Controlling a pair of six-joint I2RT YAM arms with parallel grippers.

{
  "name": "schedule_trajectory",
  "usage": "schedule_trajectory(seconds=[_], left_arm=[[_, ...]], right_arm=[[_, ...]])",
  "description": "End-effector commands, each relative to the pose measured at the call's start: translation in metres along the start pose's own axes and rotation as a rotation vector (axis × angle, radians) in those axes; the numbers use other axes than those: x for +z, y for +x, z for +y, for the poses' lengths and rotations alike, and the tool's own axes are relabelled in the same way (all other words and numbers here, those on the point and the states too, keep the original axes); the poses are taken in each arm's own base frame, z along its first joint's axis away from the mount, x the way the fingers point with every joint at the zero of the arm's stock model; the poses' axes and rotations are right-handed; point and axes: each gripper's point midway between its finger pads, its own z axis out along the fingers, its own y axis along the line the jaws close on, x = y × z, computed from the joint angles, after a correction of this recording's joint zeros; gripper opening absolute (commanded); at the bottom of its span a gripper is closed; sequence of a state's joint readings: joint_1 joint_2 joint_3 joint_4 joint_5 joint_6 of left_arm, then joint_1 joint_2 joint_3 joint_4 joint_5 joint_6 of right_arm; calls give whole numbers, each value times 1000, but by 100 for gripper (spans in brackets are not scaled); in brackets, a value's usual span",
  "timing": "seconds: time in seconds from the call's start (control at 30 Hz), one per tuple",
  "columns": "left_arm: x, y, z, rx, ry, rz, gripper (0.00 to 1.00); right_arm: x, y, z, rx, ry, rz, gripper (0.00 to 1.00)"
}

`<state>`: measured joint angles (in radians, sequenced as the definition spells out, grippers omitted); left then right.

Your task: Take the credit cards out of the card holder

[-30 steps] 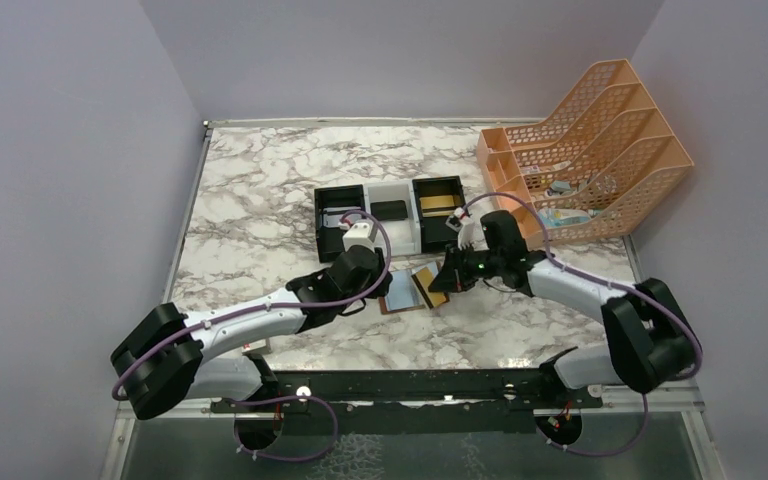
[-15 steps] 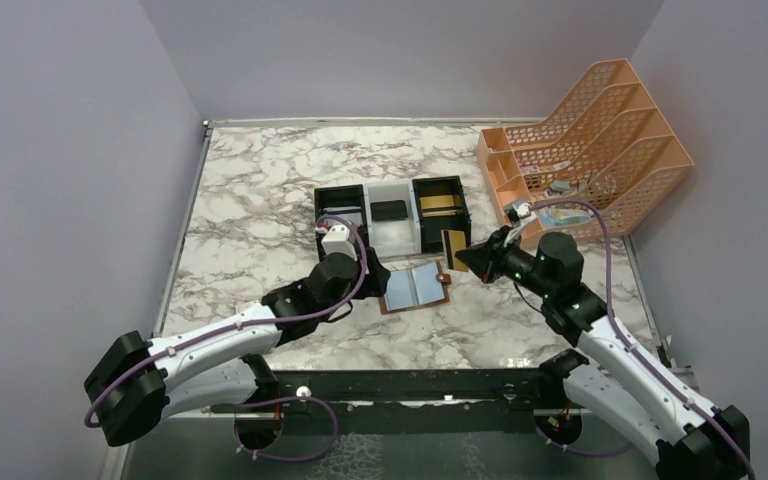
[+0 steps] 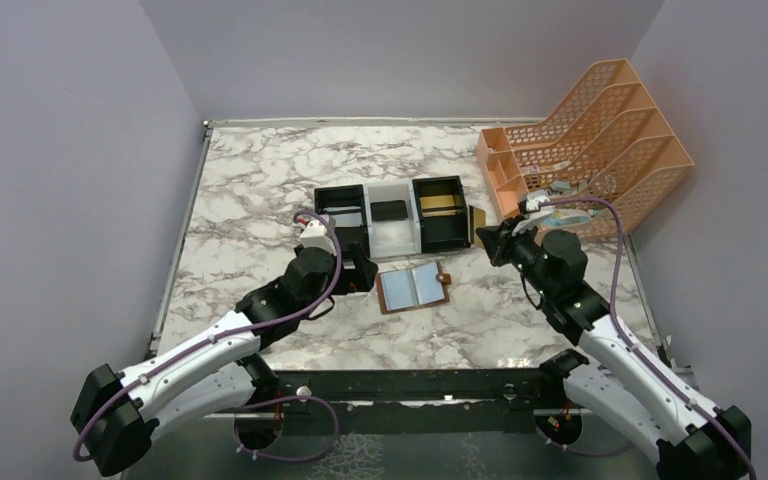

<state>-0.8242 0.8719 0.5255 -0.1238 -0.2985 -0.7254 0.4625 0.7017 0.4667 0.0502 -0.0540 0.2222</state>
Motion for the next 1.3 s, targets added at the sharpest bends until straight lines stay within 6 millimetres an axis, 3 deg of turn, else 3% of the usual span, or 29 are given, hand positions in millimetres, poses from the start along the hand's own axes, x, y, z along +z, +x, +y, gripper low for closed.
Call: schedule_trajectory(seconds=[0.0,0.2,0.43,0.67,0.8,0.93,1.03,1.27], left_arm=[[-6,-2,0,7,12,7,99],[-1,7,5,19,-6,39,99],[-5,15,10,76,-12,88,99],[-12,9,15,76,-20,51,99],[-11,8,15,76,-20,50,99],[-8,12,14,79,-20,70,99],[-6,13,16,78,-35,72,99],[-5,12,18,74,-42,67,99]], right_arm=[[12,-10,-34,8,203,24,1],[42,-6,-36,33,158,53,1],[82,-34,-67,74,57,37,1],[114,-62,-61,-97,-49,-45,1],[128,-51,-43,-239,-207,-3,1],[140,-21,-25,-529,-279,29,1],[154,2,-29,-729,-204,129,1],[168,24,-29,-869,-263,182,1]])
